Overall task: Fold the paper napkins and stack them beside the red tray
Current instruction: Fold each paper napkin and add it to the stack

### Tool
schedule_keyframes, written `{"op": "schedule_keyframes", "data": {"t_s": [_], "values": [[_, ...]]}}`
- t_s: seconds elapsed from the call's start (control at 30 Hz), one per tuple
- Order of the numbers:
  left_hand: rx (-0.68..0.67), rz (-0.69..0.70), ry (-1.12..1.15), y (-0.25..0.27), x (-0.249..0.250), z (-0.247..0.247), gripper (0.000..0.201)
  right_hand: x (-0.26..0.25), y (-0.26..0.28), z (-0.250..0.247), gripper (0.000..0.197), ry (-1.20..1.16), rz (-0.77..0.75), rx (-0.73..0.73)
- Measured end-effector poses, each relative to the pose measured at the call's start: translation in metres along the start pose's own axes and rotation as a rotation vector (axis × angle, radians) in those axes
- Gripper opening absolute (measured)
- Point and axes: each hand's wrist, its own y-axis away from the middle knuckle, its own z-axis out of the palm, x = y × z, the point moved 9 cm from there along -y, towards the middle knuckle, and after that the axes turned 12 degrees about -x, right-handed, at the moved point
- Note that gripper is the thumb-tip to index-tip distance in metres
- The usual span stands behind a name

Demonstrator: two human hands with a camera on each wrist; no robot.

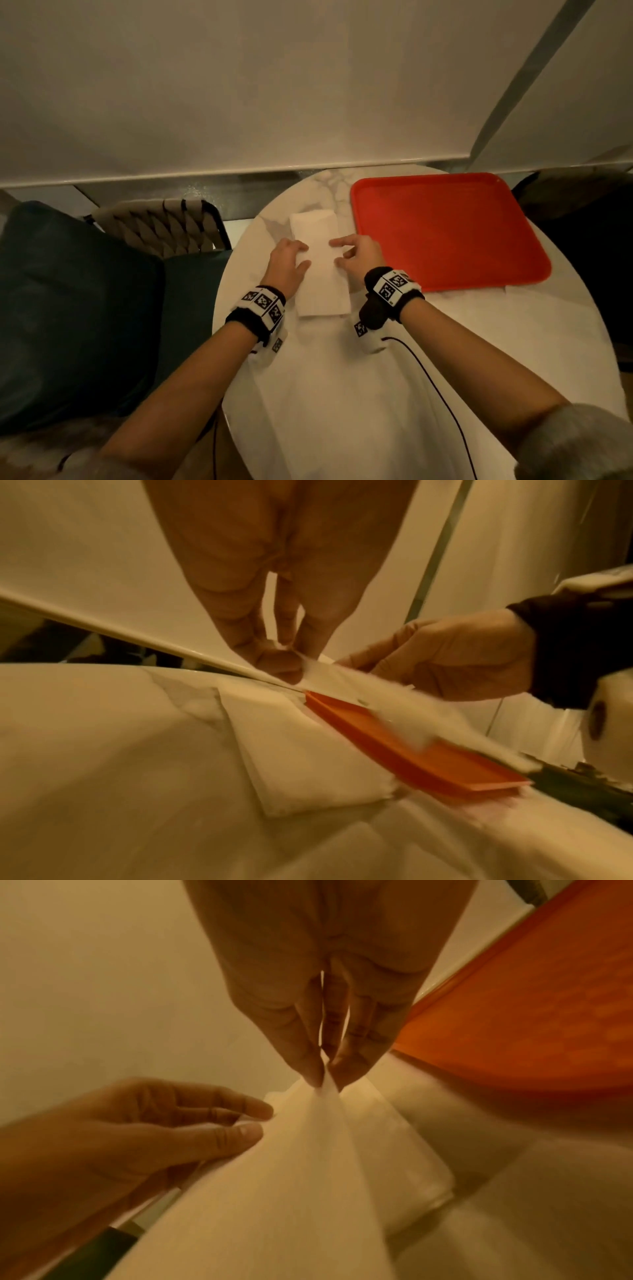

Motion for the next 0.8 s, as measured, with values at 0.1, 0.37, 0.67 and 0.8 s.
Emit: {"op": "schedule_keyframes", "data": {"t_s": [0.1, 0.37, 0.67, 0.8], "values": [[-0.038, -0.029, -0.019, -0.025, -0.008, 0.006, 0.036, 0.005, -0.020, 0.001, 0.039, 0.042, 0.037, 0.017], [-0.198, -0.126, -0.202, -0.057, -0.020, 0.027, 0.040, 0.010, -0.061, 0.026, 0.045, 0.292, 0.010, -0.068], [-0.194, -0.177, -0.400, -0.018, -0.003, 0.020, 0.056, 0.013, -0.030, 0.021, 0.047, 0.543, 0.031, -0.141], [-0.169, -0.109, -0.357, 0.043, 0.004, 0.018, 0.047, 0.019, 0.028, 0.010, 0.031, 0.499, 0.025, -0.201]]}}
